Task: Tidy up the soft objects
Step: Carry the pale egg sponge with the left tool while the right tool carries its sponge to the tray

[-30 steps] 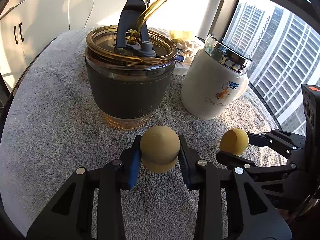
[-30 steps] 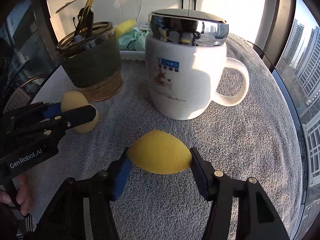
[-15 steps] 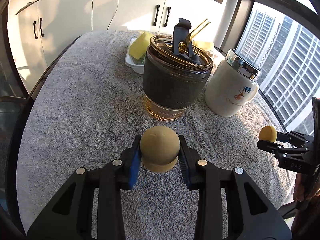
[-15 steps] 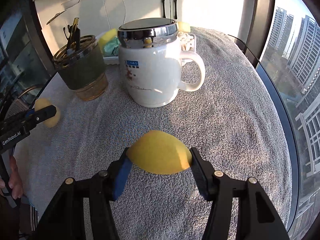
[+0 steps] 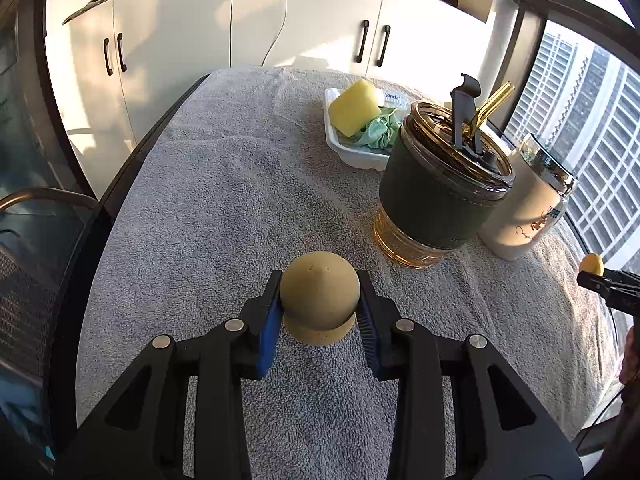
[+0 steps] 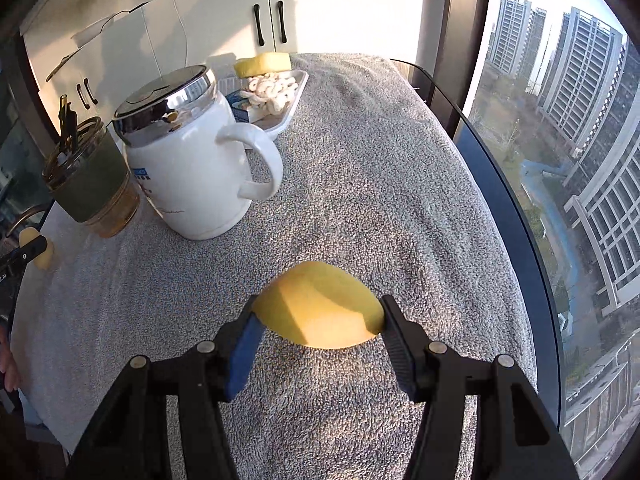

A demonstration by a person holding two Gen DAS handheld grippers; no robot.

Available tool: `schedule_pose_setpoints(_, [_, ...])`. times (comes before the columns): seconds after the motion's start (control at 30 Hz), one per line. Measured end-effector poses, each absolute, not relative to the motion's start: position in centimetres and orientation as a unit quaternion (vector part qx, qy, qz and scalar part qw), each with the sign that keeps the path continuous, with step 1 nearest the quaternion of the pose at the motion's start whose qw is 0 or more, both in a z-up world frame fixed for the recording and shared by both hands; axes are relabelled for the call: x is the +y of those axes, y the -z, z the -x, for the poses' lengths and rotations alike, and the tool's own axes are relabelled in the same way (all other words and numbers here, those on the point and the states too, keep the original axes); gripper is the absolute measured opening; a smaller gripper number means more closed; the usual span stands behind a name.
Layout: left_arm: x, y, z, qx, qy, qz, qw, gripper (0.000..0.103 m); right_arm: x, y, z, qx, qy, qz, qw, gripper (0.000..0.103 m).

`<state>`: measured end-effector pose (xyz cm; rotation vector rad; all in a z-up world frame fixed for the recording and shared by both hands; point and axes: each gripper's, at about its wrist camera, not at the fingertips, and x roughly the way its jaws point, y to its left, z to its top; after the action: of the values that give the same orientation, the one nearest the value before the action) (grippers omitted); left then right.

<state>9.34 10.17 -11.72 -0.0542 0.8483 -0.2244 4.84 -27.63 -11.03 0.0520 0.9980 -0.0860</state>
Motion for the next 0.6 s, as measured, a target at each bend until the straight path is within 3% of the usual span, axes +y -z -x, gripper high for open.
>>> schedule_pose_setpoints(0.6, [12.3, 11.1, -18.9, 0.406, 0.061, 0.005, 0.912, 0.032, -30.4, 8.5, -13.3, 0.464, 0.076, -0.002, 0.883, 0.061])
